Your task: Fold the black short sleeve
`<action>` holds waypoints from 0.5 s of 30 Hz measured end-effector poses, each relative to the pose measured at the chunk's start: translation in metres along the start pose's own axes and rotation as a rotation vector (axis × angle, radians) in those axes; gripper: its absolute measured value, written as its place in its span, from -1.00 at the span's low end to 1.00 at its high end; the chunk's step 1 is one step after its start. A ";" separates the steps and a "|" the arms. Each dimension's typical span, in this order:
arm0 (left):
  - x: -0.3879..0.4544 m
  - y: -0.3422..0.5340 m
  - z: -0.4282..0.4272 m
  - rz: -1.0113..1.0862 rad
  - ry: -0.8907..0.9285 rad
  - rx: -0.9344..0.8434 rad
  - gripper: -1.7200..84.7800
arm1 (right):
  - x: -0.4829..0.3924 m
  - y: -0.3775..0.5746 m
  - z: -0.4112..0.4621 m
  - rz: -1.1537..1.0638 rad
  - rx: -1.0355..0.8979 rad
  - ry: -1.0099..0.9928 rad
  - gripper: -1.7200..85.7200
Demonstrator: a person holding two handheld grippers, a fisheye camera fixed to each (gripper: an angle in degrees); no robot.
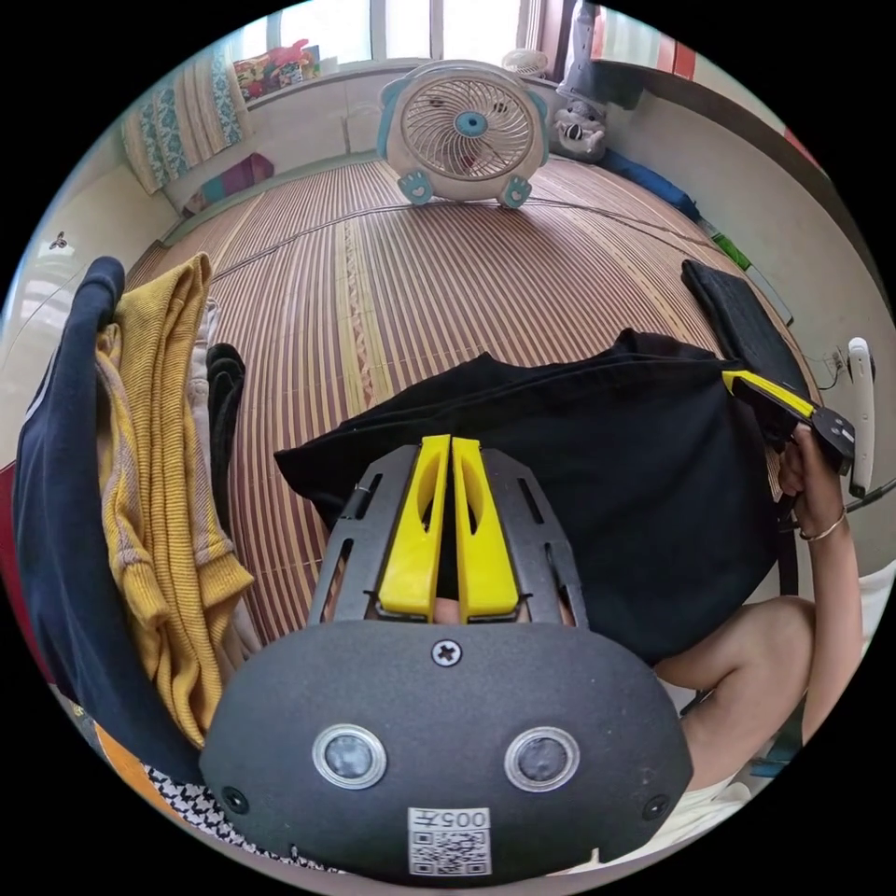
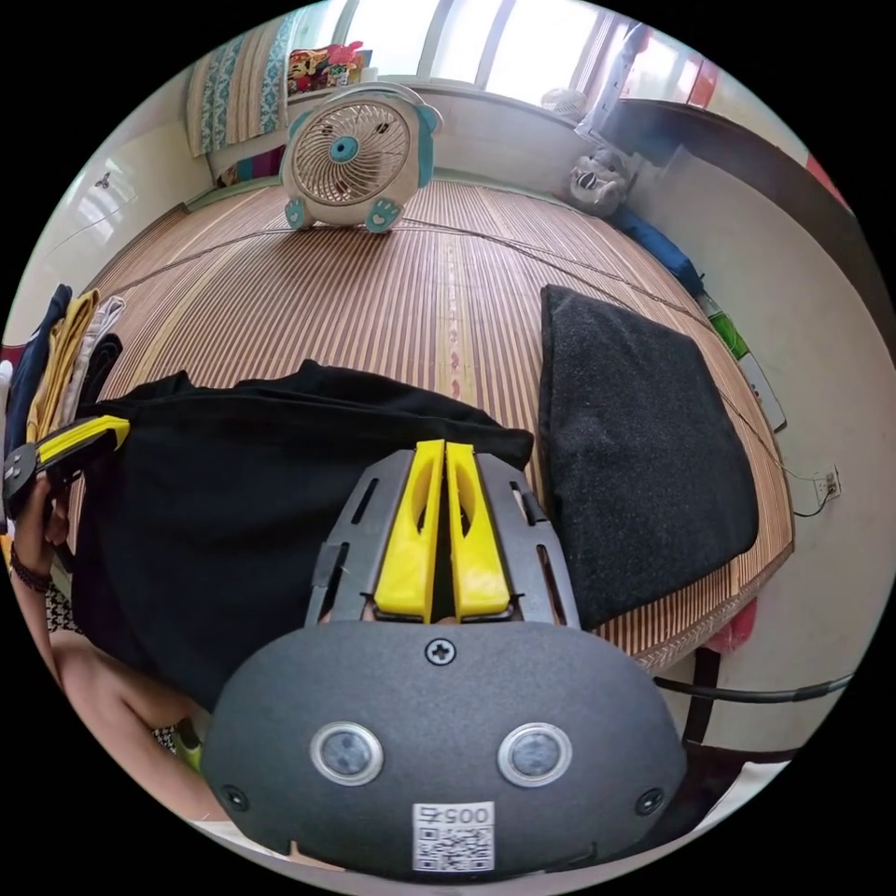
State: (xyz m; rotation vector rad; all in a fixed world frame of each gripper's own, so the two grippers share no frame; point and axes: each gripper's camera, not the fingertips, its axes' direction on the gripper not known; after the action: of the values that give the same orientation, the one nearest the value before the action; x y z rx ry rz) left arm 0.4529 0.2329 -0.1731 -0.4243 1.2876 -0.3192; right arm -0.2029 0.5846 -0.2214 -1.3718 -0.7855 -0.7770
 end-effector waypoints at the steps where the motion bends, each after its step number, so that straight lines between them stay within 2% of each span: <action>1: -0.001 0.001 -0.003 -0.003 0.000 0.010 -0.95 | 0.000 0.000 -0.001 0.005 0.006 0.005 -0.99; 10: -0.001 0.005 -0.028 -0.004 -0.025 0.126 -0.95 | 0.005 -0.002 -0.004 0.059 0.043 0.054 -1.00; 15: -0.004 -0.001 -0.015 -0.016 -0.038 0.083 -0.91 | 0.011 -0.003 0.009 0.084 0.036 0.120 -0.98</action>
State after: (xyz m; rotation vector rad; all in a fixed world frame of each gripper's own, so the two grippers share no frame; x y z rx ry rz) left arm 0.4372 0.2316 -0.1729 -0.3684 1.2302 -0.3752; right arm -0.2003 0.5934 -0.2100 -1.3052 -0.6408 -0.7680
